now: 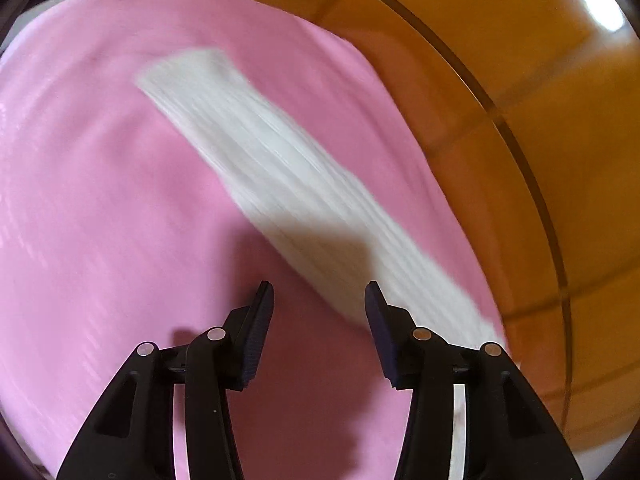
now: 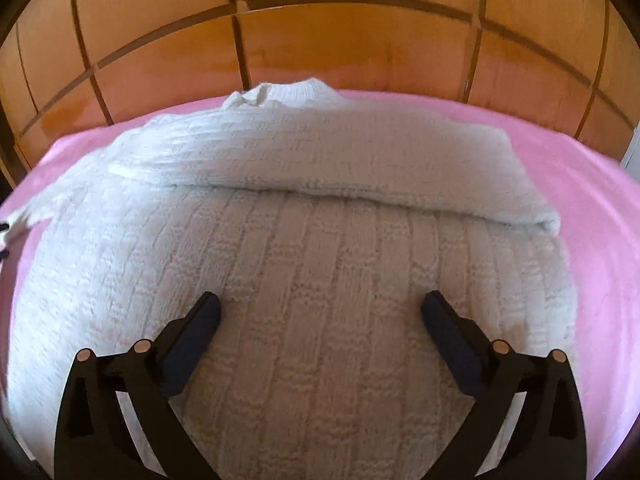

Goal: Fold small clothes
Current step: 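Grasp a sleeve cuff with the left gripper and fold it across the body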

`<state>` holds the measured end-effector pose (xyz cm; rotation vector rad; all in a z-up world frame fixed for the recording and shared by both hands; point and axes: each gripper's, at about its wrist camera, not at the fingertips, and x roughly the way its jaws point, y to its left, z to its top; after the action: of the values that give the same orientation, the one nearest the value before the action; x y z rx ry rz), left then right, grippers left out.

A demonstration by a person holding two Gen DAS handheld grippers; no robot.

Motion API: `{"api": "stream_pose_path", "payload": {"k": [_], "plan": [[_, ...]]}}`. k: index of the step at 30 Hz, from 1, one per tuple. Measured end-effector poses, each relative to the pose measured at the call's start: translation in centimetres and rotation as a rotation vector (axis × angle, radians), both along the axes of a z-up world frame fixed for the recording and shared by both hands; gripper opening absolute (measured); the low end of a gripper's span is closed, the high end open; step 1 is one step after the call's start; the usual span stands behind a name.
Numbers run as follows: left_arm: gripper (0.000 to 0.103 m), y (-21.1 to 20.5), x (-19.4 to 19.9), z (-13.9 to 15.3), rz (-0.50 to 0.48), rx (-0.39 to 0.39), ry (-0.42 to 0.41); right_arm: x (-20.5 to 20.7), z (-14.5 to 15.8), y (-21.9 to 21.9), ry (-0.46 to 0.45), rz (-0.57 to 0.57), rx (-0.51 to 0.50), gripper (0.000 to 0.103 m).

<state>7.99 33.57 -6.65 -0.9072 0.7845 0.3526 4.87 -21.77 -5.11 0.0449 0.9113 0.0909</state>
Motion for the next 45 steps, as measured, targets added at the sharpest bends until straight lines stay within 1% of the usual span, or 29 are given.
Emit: {"api": "stream_pose_path", "payload": {"k": [2,6,7,8,9,10,11,12,14,18,21,24,26,27,32,34,35,36,37,39,42,45], "plan": [[0.046,2.4,0.0,-0.1,0.072,-0.035,-0.012,-0.1,-0.1,0.3,-0.010,-0.002,-0.016,0.101],[0.046,5.9,0.9,-0.6,0.136,-0.067,-0.018,-0.5,-0.1,0.5,-0.028,0.000,-0.027,0.101],[0.037,6.5,1.5,-0.7,0.136,-0.071,-0.022,-0.5,-0.1,0.6,-0.029,0.000,-0.028,0.101],[0.027,7.1,2.1,-0.9,0.147,-0.061,-0.003,-0.5,-0.1,0.6,-0.029,0.000,-0.030,0.101],[0.010,7.3,2.4,-1.0,0.152,-0.064,0.012,-0.5,-0.1,0.6,-0.029,0.000,-0.032,0.101],[0.008,7.6,2.8,-1.3,0.151,-0.094,0.008,-0.4,-0.1,0.6,-0.029,0.000,-0.034,0.101],[0.007,7.6,3.0,-1.1,0.152,-0.102,0.003,-0.4,-0.1,0.7,-0.029,0.000,-0.036,0.101],[0.006,7.3,3.1,-0.8,0.146,-0.091,-0.005,-0.4,-0.1,0.7,-0.029,0.001,-0.036,0.101],[0.006,6.7,3.1,0.8,0.096,-0.043,-0.036,-0.4,-0.1,0.8,-0.031,0.000,-0.037,0.101],[0.006,2.8,3.0,3.5,-0.037,0.042,-0.080,-0.4,-0.2,0.7,-0.033,0.000,-0.034,0.101],[0.006,-2.2,3.5,5.0,-0.161,0.088,-0.108,-0.4,-0.2,0.6,-0.034,0.000,-0.031,0.101],[0.006,-8.2,4.2,6.1,-0.305,0.138,-0.134,-0.4,-0.2,0.6,-0.034,0.001,-0.027,0.101],[0.006,-11.9,5.2,6.2,-0.407,0.152,-0.147,-0.4,-0.2,0.5,-0.035,0.001,-0.024,0.101],[0.006,-14.5,5.5,6.2,-0.464,0.169,-0.148,-0.4,-0.2,0.5,-0.036,0.001,-0.023,0.101],[0.006,-22.4,6.3,4.7,-0.654,0.214,-0.127,-0.4,-0.1,0.4,-0.036,0.002,-0.018,0.101],[0.007,-24.9,5.9,3.6,-0.727,0.236,-0.107,-0.4,-0.1,0.4,-0.037,0.003,-0.016,0.101],[0.007,-25.6,5.7,3.1,-0.754,0.242,-0.096,-0.4,-0.1,0.4,-0.037,0.003,-0.015,0.101],[0.013,-26.2,5.5,2.7,-0.771,0.250,-0.087,-0.4,-0.1,0.3,-0.037,0.003,-0.014,0.101],[0.030,-26.6,5.2,2.3,-0.793,0.252,-0.083,-0.4,-0.1,0.3,-0.038,0.003,-0.012,0.101],[0.046,-26.6,4.2,2.1,-0.798,0.249,-0.101,-0.4,-0.1,0.3,-0.038,0.004,-0.011,0.101],[0.046,-25.6,1.9,2.2,-0.785,0.243,-0.129,-0.3,-0.1,0.4,-0.037,0.004,-0.013,0.101],[0.046,-24.6,-0.4,2.2,-0.756,0.253,-0.134,-0.3,0.1,0.5,-0.030,0.003,-0.022,0.101]]}}
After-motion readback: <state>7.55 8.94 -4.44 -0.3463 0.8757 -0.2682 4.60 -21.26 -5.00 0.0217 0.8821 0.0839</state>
